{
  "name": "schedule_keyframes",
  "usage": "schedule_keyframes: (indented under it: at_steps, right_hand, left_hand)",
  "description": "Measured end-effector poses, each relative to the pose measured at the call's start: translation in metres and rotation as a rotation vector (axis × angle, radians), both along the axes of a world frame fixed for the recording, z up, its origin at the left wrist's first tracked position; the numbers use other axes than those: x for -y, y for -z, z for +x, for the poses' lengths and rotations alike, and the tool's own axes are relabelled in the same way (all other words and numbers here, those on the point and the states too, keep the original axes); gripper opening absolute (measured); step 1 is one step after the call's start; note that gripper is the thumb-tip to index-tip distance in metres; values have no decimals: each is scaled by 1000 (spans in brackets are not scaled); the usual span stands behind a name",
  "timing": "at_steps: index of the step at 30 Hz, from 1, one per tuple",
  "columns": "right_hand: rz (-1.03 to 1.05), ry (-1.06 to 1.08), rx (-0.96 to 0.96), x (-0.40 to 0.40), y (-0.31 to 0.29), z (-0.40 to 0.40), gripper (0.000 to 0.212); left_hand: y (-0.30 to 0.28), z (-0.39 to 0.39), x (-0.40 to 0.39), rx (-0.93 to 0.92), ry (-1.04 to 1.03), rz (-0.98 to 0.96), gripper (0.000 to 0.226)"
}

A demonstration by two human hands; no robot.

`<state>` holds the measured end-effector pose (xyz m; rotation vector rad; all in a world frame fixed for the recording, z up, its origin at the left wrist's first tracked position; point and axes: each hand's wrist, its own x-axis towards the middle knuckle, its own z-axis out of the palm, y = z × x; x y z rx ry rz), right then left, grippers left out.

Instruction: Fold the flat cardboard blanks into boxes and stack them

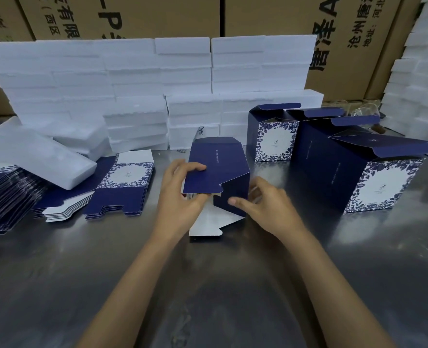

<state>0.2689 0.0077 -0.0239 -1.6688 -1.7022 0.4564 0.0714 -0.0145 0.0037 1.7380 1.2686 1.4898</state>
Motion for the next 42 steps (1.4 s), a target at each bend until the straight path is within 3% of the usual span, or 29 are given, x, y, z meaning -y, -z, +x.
schedule_keyframes:
  at_steps: [6, 12, 17, 26, 39, 42]
  right_hand:
    - [-136, -94, 127, 0, 4, 9, 49]
    - [-135, -133, 86, -1, 6, 10, 43]
    - [-158, -158, 87, 3, 1, 9, 43]
    - [-128, -131, 29, 5, -4, 6, 47]
    - [116, -58, -77, 8, -13, 1, 53]
    - [43, -64, -117, 9, -15, 2, 51]
  left_hand:
    - [-2, -5, -1, 20, 62, -52, 43]
    - [-3, -3, 1, 69, 48, 4, 28]
    - [-4, -2, 0, 66, 57, 3, 31]
    - [-3, -1, 1, 76, 56, 3, 34]
    - [-4, -1, 3, 59, 58, -18, 37]
    - [-5, 0, 4, 52, 68, -18, 40]
